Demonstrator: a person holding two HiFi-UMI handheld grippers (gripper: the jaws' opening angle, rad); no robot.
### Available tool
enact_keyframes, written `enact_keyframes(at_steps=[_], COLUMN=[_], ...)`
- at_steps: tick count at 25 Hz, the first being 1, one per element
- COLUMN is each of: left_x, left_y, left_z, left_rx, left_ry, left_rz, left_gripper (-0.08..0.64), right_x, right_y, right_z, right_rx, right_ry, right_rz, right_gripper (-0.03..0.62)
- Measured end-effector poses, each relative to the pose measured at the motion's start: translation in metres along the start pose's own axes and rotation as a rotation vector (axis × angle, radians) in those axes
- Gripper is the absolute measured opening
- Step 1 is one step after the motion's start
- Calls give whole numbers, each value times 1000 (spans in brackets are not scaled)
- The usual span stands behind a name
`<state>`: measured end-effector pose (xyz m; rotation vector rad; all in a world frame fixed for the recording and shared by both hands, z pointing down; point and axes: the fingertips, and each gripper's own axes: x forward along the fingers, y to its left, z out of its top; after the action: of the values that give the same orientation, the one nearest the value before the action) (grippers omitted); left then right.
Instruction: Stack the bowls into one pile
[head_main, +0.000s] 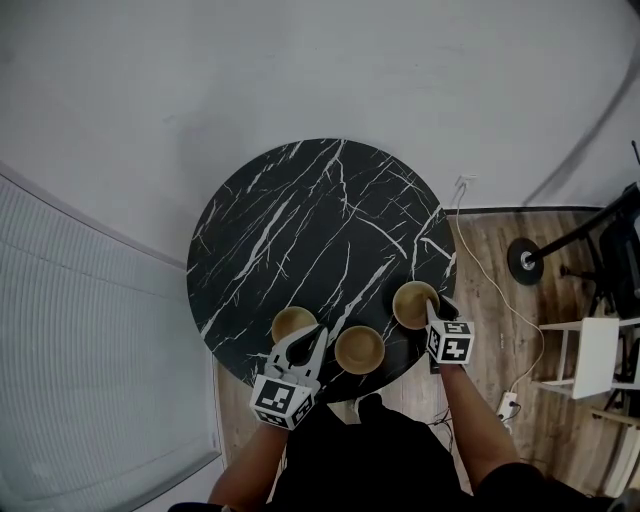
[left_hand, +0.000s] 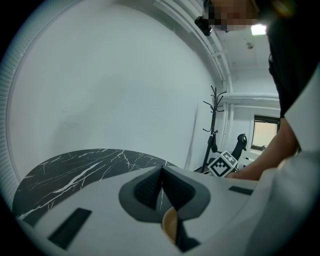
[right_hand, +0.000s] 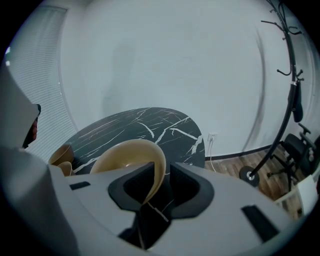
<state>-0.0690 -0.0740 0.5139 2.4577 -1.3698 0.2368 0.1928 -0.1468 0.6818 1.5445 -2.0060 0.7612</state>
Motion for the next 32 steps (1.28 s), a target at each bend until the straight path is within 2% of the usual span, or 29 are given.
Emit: enact_keyframes(at_steps=[6,18,32], left_x=[-1,-10,-17], left_y=[1,8,17], left_z=[1,-1,-16], left_rx=[-3,0,-43], left_ry=[-2,-10,5], left_rz=[3,25,69], left_gripper=[12,14,12], right_x=[0,-6,-31], right_y=[0,1,18], right_z=[0,4,45], right_rx=[13,15,-12], right_ry=[9,-19,-120], right_rz=[-10,-5,71], right_gripper=[48,37,28])
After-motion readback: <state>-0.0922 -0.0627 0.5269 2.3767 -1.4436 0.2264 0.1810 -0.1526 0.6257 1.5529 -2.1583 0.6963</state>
